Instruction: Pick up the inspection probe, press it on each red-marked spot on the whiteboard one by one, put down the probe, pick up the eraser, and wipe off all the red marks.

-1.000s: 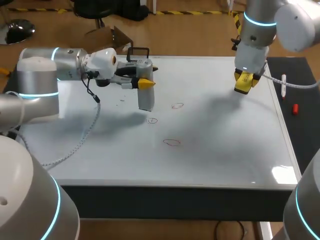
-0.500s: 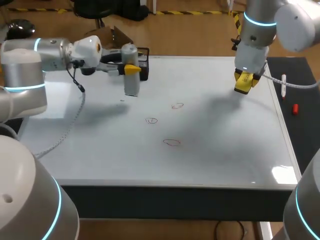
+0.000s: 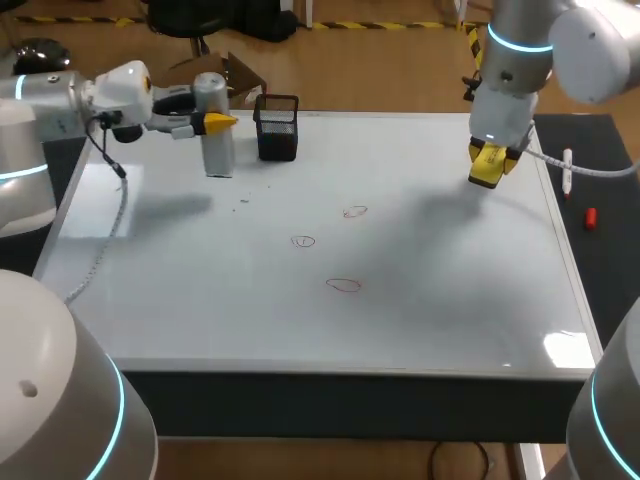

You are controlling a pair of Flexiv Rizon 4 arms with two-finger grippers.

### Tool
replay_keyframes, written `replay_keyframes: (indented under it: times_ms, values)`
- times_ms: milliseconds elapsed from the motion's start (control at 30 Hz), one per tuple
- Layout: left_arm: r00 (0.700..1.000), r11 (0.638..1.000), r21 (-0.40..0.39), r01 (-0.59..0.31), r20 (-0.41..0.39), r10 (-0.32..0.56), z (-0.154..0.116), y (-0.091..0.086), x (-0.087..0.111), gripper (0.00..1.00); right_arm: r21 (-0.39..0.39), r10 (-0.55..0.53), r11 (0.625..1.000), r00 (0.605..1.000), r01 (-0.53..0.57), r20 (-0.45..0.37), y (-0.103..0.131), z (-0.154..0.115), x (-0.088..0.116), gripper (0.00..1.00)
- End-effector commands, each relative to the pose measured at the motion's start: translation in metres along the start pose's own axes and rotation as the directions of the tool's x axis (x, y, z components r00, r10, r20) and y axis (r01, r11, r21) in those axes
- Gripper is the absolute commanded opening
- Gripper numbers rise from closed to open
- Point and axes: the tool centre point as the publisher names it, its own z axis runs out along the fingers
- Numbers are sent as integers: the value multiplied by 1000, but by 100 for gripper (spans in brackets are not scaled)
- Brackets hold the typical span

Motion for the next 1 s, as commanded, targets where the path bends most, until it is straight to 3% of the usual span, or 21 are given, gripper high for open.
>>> replay_keyframes:
  times_ms: [33, 467, 1000]
  values:
    - [1000, 1000, 6, -2, 16, 2, -19, -2, -3, 0, 1, -2, 1000, 1000, 2, -3, -1, -1, 0, 0]
    - [998, 999, 32, -12, 69, 9, -48, -1, -19, 0, 1, -2, 1000, 1000, 2, -3, -1, -1, 0, 0]
    - [997, 999, 34, -1, 82, -1, -52, -1, -20, 0, 1, -2, 1000, 1000, 2, -3, -1, -1, 0, 0]
